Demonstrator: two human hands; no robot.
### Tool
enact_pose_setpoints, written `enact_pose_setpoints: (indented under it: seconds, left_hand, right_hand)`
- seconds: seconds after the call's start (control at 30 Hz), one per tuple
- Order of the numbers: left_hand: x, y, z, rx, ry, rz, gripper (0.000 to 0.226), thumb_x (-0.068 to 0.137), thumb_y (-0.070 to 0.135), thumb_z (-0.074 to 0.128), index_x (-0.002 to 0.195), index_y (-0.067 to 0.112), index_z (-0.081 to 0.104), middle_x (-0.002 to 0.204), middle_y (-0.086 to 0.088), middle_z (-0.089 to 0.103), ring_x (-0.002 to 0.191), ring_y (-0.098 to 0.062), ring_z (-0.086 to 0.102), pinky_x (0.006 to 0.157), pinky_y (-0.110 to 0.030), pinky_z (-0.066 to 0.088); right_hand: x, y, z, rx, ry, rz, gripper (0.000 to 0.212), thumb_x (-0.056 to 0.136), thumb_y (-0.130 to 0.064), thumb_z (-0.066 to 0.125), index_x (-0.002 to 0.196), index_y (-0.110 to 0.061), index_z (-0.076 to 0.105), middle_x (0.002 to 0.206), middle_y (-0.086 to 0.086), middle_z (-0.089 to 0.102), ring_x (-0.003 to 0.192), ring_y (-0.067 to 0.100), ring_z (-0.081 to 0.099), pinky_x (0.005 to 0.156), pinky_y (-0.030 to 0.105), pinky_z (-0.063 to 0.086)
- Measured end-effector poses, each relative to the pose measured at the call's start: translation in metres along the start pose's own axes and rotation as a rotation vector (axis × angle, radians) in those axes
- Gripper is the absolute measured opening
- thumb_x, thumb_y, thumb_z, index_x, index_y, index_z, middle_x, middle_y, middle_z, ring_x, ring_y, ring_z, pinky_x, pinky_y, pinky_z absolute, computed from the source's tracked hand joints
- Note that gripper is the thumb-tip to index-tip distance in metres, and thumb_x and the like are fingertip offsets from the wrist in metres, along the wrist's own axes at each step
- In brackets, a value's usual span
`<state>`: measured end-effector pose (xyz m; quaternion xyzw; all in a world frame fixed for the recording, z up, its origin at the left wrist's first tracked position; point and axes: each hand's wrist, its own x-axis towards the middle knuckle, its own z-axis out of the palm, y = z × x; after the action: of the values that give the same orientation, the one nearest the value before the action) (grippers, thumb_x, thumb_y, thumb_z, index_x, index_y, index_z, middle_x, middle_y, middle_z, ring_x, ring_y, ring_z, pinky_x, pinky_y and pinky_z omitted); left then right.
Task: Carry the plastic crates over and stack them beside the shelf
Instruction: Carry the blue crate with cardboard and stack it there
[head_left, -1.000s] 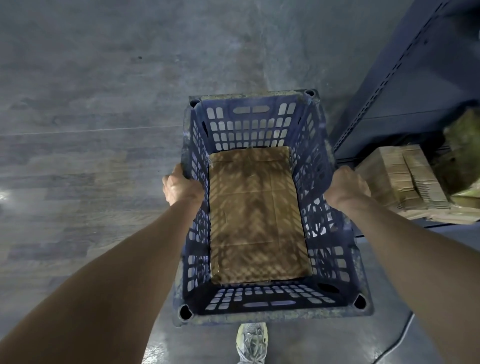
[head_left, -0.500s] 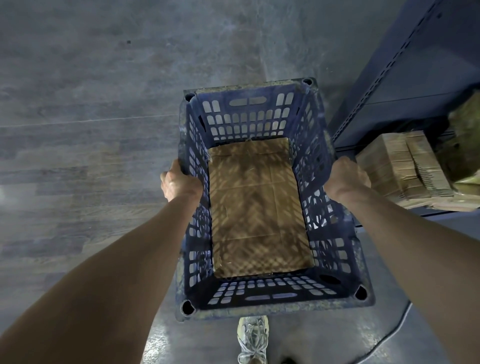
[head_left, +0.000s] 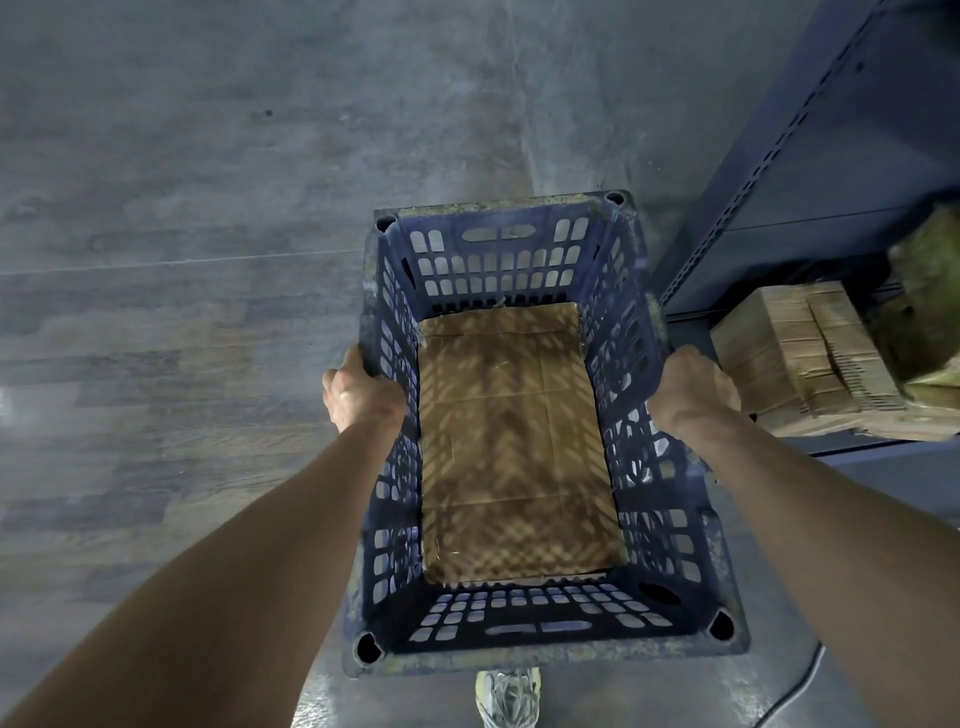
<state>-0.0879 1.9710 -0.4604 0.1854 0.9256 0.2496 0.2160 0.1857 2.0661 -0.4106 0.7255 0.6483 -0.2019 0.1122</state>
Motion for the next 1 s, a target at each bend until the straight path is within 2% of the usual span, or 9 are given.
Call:
enact_pose_setpoints:
  seconds: [0.27,0.5,0.8,1.0]
  left_hand:
    - [0.006,0.014,-0.002,-0.023,-0.004,0.038,0.038,0.078,0.001,0.035,0.105,0.015,0.058,0.106,-0.018,0.060,0.099,-0.038,0.060,0.084,-0.051,0.055]
    - [0.013,0.020,-0.001,-0.022,-0.010,0.030,0.041,0.079,0.001,0.035,0.109,0.018,0.058,0.107,-0.017,0.060,0.098,-0.038,0.061,0.082,-0.050,0.056]
    - [0.018,0.030,0.000,-0.004,-0.023,0.009,0.045,0.079,0.000,0.037,0.115,0.019,0.058,0.110,-0.015,0.059,0.102,-0.036,0.059,0.088,-0.047,0.054]
    - [0.011,0.037,-0.005,0.092,-0.023,0.000,0.045,0.085,-0.002,0.036,0.125,0.013,0.051,0.123,-0.019,0.046,0.112,-0.039,0.050,0.093,-0.046,0.048]
  right_hand:
    - [0.007,-0.005,-0.007,0.015,0.010,0.016,0.037,0.085,0.003,0.061,0.120,0.005,0.049,0.117,0.020,0.059,0.109,0.038,0.059,0.074,0.036,0.046]
    - [0.017,-0.014,-0.007,0.009,0.013,0.027,0.037,0.085,0.003,0.061,0.120,0.004,0.049,0.117,0.019,0.059,0.109,0.038,0.059,0.072,0.034,0.044]
    - [0.027,-0.021,-0.009,-0.023,0.017,0.018,0.037,0.086,0.004,0.059,0.121,0.005,0.048,0.118,0.020,0.058,0.109,0.037,0.059,0.070,0.033,0.040]
    - [0.026,-0.022,-0.009,-0.037,0.011,0.005,0.038,0.087,0.003,0.057,0.124,0.005,0.047,0.123,0.021,0.056,0.113,0.038,0.057,0.083,0.038,0.048]
